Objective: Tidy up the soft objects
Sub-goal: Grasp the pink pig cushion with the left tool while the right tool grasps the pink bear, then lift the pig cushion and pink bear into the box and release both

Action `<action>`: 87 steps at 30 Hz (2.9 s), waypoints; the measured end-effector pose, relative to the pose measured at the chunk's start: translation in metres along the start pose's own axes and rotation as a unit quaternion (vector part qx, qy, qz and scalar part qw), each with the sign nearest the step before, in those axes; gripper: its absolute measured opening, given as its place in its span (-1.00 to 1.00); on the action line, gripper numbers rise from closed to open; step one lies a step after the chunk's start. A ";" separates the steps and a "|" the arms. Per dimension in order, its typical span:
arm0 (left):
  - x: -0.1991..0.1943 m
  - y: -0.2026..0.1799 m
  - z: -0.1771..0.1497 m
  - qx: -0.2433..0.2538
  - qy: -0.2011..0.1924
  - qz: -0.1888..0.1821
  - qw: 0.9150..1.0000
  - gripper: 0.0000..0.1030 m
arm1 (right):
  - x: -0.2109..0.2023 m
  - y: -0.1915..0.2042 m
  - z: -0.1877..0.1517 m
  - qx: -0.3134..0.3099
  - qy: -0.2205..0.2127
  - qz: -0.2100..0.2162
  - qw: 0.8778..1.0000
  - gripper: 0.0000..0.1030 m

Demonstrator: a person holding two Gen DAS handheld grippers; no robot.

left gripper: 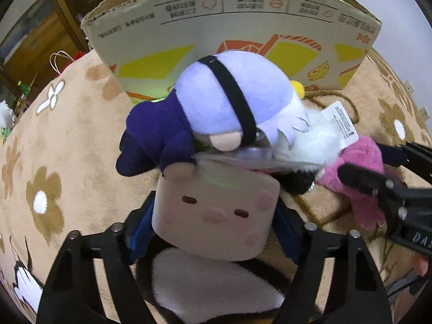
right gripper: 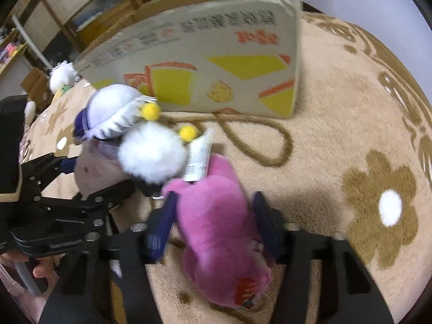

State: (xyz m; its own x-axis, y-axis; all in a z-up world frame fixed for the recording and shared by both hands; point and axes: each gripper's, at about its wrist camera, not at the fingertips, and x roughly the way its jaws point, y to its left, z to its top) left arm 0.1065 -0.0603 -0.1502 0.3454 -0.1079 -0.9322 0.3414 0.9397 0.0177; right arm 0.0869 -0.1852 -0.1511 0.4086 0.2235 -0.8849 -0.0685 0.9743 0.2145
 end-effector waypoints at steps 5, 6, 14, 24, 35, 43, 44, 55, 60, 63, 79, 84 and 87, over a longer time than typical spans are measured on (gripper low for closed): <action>-0.009 0.005 -0.002 -0.014 -0.007 -0.009 1.000 0.12 | -0.003 0.007 0.000 -0.007 -0.007 -0.002 1.000 -0.16; -0.011 0.006 -0.003 -0.017 -0.008 -0.010 1.000 0.10 | -0.004 0.006 0.001 -0.004 -0.008 -0.001 1.000 -0.16; -0.039 0.008 -0.013 -0.027 -0.037 -0.017 0.999 -0.08 | -0.033 -0.009 0.007 0.035 -0.058 0.000 0.998 -0.18; -0.101 0.027 -0.018 -0.072 -0.165 -0.006 0.984 -0.08 | -0.091 -0.011 0.009 0.058 -0.181 0.016 0.982 -0.18; -0.140 0.046 -0.009 -0.078 -0.276 0.038 0.957 -0.07 | -0.138 0.005 0.024 0.037 -0.269 0.027 0.962 -0.18; -0.150 0.047 0.011 -0.068 -0.322 0.047 0.943 -0.06 | -0.151 0.016 0.039 0.015 -0.302 0.009 0.953 -0.18; -0.151 0.045 0.014 -0.066 -0.326 0.050 0.942 -0.06 | -0.152 0.018 0.041 0.012 -0.305 0.007 0.952 -0.18; -0.136 0.036 0.057 -0.038 -0.338 0.060 0.938 -0.06 | -0.143 0.028 0.071 -0.004 -0.305 0.011 0.952 -0.18; -0.121 0.035 0.074 -0.033 -0.330 0.052 0.942 -0.06 | -0.130 0.032 0.082 -0.018 -0.297 0.001 0.955 -0.18; -0.113 0.033 0.083 -0.028 -0.323 0.053 0.945 -0.05 | -0.122 0.031 0.091 -0.020 -0.296 -0.003 0.955 -0.17; -0.070 0.043 0.100 -0.051 -0.275 0.027 0.960 0.17 | -0.080 0.000 0.114 0.011 -0.282 0.022 0.959 -0.10; -0.065 0.047 0.102 -0.057 -0.262 0.028 0.963 0.25 | -0.077 -0.002 0.114 0.014 -0.279 0.027 0.960 -0.06; -0.065 0.052 0.102 -0.065 -0.259 0.018 0.964 0.32 | -0.077 -0.004 0.114 0.021 -0.281 0.032 0.959 0.08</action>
State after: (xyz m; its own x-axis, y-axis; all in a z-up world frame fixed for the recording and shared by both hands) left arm 0.1906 -0.0375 -0.0515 0.7561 -0.1904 -0.6262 0.2206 0.9749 -0.0300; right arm 0.1593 -0.2097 -0.0365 0.8312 0.2218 -0.5097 -0.0780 0.9544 0.2882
